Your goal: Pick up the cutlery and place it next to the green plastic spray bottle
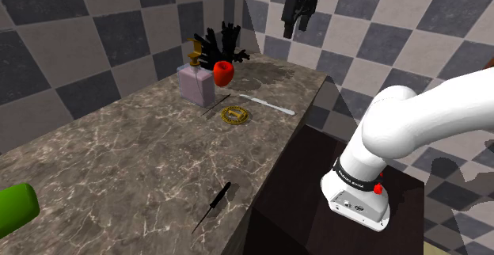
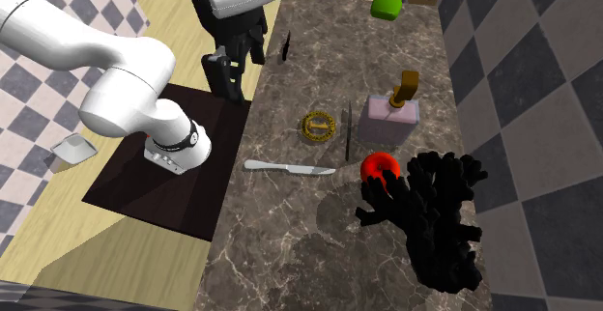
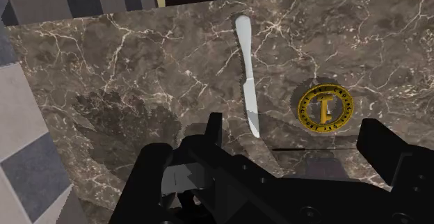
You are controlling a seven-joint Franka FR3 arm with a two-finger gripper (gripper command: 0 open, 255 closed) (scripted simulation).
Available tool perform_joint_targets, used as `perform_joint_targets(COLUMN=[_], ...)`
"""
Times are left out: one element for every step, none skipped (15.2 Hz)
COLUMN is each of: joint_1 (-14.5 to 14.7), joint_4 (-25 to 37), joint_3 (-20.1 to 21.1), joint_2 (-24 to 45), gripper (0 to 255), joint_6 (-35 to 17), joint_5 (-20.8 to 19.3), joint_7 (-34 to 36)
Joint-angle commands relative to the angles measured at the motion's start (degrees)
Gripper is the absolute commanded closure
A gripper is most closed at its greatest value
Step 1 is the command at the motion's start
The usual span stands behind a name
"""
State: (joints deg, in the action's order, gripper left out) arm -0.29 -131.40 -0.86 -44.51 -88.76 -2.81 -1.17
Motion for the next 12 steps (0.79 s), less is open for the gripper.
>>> perform_joint_targets(joint_1=[0.0,0.11,0.22,0.33,0.42,0.5,0.58,0.66,0.75,0.83,0.93,1.02], joint_4=[0.0,-1.73,-3.39,-4.98,-6.52,-7.98,-9.38,-10.72,-11.98,-13.17,-14.29,-15.34], joint_3=[0.0,-0.34,-0.69,-1.05,-1.4,-1.74,-2.09,-2.44,-2.79,-3.15,-3.53,-3.88], joint_2=[0.0,0.22,0.52,0.9,1.37,1.93,2.58,3.33,4.17,5.11,6.15,7.29], gripper=[0,0,0,0,0,0,0,0,0,0,0,0], joint_6=[0.0,-1.85,-3.71,-5.6,-7.51,-9.44,-11.39,-13.37,-15.38,-17.41,-19.47,-21.55], joint_5=[0.0,-0.14,-0.28,-0.43,-0.57,-0.71,-0.85,-0.98,-1.12,-1.25,-1.39,-1.52], joint_7=[0.0,-0.59,-1.18,-1.76,-2.35,-2.94,-3.54,-4.13,-4.72,-5.32,-5.9,-6.51])
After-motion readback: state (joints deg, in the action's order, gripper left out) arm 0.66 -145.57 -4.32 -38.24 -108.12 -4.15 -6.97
